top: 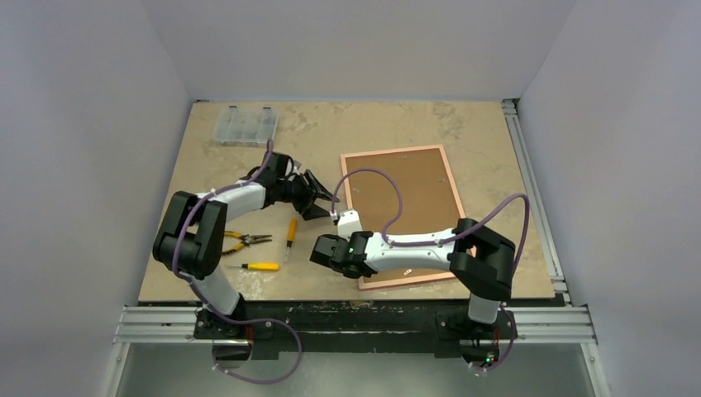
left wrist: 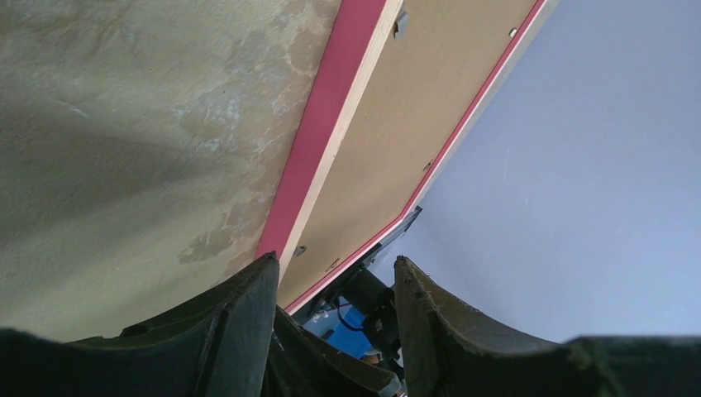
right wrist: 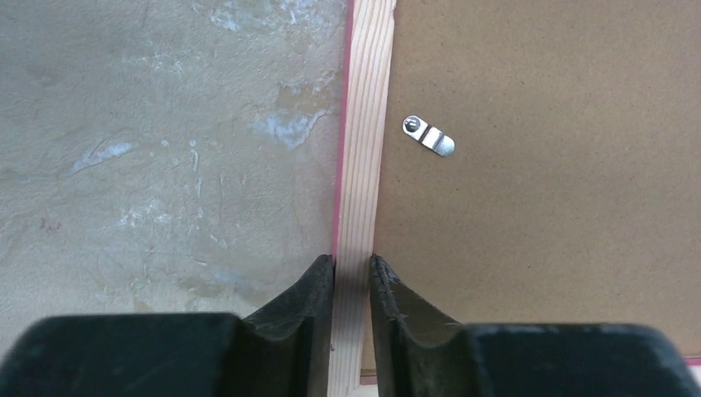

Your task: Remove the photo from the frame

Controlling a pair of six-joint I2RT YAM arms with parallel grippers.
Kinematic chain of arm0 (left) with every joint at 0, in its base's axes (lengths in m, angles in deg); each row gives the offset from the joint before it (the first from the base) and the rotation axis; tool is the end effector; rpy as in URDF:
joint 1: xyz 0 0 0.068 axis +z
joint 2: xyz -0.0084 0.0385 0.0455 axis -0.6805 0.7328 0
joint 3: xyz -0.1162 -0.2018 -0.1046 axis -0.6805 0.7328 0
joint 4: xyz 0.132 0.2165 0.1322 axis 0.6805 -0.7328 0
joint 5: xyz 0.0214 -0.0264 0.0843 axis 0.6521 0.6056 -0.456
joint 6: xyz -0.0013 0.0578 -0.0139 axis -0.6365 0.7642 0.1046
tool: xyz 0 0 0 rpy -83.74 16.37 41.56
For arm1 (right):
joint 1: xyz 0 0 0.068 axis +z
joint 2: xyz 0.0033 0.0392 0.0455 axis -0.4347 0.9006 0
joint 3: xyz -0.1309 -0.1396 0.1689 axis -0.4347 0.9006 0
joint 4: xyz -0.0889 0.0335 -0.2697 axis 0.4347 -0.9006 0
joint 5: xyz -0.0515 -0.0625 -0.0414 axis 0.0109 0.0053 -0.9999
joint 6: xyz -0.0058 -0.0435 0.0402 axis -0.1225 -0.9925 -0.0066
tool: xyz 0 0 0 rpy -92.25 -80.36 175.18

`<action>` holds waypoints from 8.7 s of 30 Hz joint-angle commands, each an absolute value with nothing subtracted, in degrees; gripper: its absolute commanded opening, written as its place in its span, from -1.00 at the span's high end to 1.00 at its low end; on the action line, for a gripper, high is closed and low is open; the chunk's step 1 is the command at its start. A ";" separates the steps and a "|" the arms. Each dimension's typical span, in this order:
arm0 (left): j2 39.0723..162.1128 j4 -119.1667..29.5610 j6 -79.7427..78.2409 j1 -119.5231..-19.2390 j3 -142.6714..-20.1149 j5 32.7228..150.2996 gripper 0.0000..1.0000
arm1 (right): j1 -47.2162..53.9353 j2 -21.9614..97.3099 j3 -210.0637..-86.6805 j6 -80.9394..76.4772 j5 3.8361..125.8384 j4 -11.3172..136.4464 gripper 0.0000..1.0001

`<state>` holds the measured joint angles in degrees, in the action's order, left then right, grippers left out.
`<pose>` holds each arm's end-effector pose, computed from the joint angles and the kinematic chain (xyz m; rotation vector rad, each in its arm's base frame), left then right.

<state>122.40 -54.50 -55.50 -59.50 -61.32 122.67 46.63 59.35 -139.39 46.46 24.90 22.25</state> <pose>0.3273 -0.1265 0.1221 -0.8629 2.6617 -1.3664 0.1292 0.3299 0.1340 -0.2900 2.5233 -0.0632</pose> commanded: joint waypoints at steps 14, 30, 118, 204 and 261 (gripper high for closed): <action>123.18 -36.91 -61.84 -61.35 -56.10 126.86 -0.17 | 47.12 39.96 -131.96 47.76 21.90 31.89 1.00; 125.72 -12.14 -69.16 -67.89 -51.89 129.10 -0.29 | 46.24 32.22 -128.02 46.45 23.09 35.60 1.00; 97.86 -57.26 -36.03 -59.94 -69.90 118.96 -0.35 | 47.93 70.78 -172.17 54.90 -6.92 -23.83 1.00; 96.03 -48.75 -44.10 -49.74 -63.74 121.57 -0.31 | -28.67 12.56 -104.62 34.89 75.16 61.44 1.00; 97.61 -44.10 -47.18 -50.92 -62.18 123.59 -0.30 | -3.74 47.11 -119.08 37.04 49.49 57.63 -0.13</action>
<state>97.63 -46.94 -47.12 -50.41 -62.74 122.52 -6.02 47.66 -116.11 38.88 56.53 65.92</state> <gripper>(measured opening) 0.652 0.576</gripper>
